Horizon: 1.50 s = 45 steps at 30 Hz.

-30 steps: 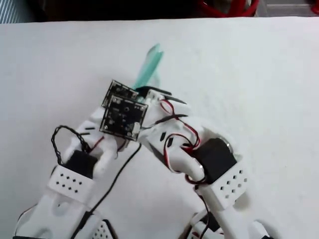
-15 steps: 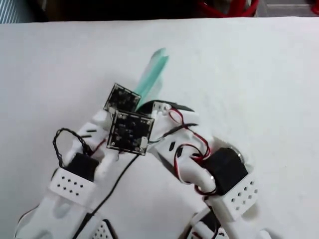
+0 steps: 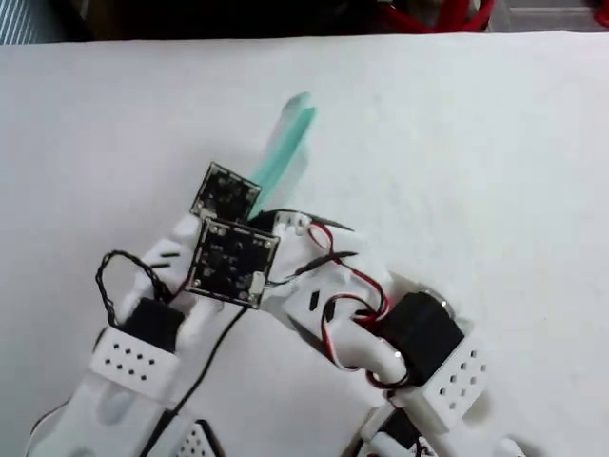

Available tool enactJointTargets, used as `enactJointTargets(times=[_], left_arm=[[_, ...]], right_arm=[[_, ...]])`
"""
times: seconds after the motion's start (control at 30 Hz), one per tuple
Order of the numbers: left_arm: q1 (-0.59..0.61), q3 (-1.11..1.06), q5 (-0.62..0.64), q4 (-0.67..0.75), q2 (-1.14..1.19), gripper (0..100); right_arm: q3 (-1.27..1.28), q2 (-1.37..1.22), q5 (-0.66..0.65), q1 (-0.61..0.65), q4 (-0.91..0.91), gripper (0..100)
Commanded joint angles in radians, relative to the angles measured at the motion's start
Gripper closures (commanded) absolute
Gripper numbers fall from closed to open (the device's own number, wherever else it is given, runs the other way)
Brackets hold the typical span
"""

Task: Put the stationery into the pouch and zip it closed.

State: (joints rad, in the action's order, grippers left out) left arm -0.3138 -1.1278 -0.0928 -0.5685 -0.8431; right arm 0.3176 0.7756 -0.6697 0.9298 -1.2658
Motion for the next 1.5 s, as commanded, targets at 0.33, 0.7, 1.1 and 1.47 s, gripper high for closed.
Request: enactJointTargets(times=[0.33,0.7,1.1,1.47], left_arm=[[0.005,-0.048,-0.002,-0.009,0.035,98],[-0.001,-0.051,-0.002,0.011,0.035,98],[-0.004,-0.060,-0.002,0.014,0.035,98],[-0.004,-0.061,-0.002,0.015,0.035,98]], right_arm=[[0.002,0.131,0.049,-0.041,-0.035,96.1],[0.029,0.208,0.051,-0.162,-0.013,77.3],[0.071,-0.004,-0.063,-0.173,0.147,78.0],[0.028,-0.005,-0.313,-0.064,0.064,97.9]])
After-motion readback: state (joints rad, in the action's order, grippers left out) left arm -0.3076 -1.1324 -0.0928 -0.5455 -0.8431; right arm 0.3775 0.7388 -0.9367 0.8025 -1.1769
